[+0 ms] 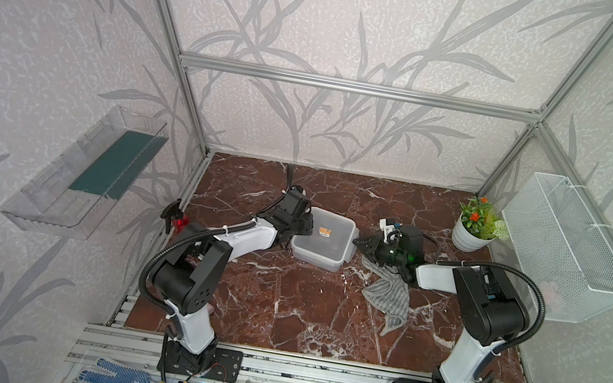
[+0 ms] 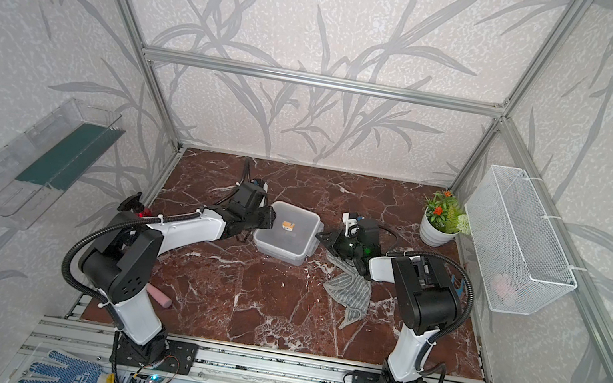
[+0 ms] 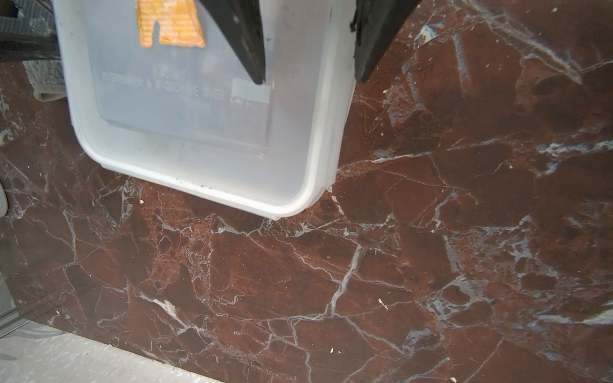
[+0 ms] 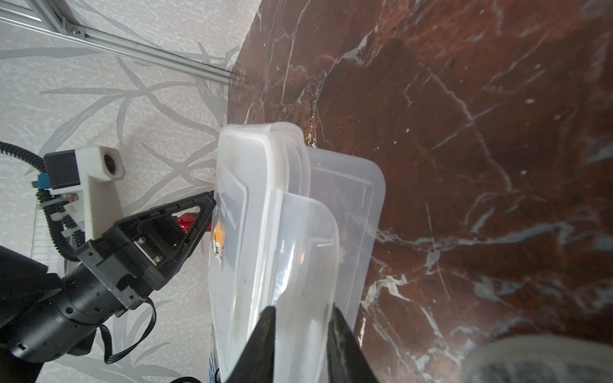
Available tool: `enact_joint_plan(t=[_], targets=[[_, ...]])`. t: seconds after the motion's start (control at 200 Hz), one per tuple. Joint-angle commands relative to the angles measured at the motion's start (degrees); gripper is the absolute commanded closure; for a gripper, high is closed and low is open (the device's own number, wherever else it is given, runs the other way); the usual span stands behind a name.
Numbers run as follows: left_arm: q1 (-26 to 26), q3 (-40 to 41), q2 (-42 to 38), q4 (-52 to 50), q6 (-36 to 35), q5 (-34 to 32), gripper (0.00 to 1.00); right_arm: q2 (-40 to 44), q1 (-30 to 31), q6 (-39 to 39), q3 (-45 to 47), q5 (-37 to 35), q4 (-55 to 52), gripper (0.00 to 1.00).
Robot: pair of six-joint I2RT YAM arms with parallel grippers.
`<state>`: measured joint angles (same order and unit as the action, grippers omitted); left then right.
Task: Wipe the insides of the lunch boxes
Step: Open the fastener of the lunch box.
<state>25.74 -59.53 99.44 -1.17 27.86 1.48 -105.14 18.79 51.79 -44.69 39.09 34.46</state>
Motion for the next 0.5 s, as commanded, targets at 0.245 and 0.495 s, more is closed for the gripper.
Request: enact_joint_plan(t=[0.245, 0.495], targets=[[3.8, 4.6, 4.4, -16.0, -0.1, 8.5, 0.59, 7.0, 3.4, -8.7, -3.6, -0.7, -14.2, 1.00], [3.9, 4.9, 3.6, -15.8, 0.2, 8.5, 0.59, 9.1, 3.4, -8.8, -3.9, -0.5, -14.8, 1.00]])
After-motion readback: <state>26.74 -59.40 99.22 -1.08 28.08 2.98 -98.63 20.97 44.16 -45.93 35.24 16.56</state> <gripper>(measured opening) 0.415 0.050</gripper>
